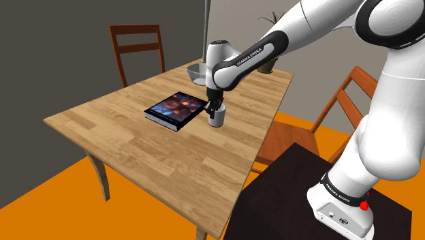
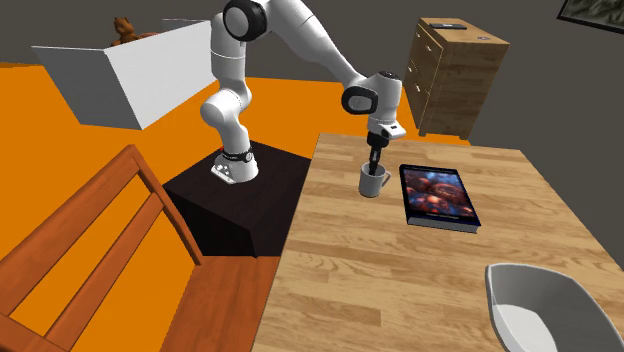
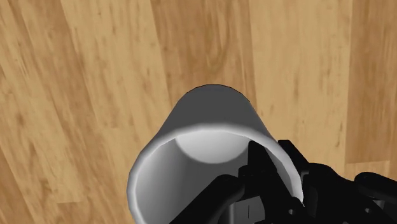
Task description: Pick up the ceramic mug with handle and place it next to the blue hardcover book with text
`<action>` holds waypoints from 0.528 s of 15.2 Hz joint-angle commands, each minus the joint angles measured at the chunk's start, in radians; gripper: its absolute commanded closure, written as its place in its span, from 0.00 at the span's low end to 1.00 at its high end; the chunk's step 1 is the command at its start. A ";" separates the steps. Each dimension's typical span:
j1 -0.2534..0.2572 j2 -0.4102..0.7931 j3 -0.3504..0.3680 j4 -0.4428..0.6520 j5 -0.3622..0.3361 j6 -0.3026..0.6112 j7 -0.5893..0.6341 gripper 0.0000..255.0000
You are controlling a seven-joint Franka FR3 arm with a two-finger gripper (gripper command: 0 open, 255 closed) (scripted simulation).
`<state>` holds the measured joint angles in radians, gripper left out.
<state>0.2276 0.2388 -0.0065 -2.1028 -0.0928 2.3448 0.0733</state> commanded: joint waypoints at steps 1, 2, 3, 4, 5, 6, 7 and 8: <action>0.000 0.002 0.000 -0.001 0.000 0.004 0.000 1.00; 0.000 0.002 0.000 -0.001 0.000 0.004 0.000 1.00; 0.000 0.002 0.000 -0.001 0.000 0.004 0.000 1.00; 0.000 0.002 0.000 -0.001 0.000 0.004 0.000 1.00; 0.000 0.002 0.000 -0.001 0.000 0.004 0.000 1.00; 0.000 0.002 0.000 -0.001 0.000 0.004 0.000 1.00; 0.000 0.002 0.000 -0.001 0.000 0.004 0.000 0.00; 0.000 0.002 0.000 -0.001 0.000 0.004 0.000 0.00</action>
<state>0.2275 0.2410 -0.0066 -2.1038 -0.0931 2.3489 0.0736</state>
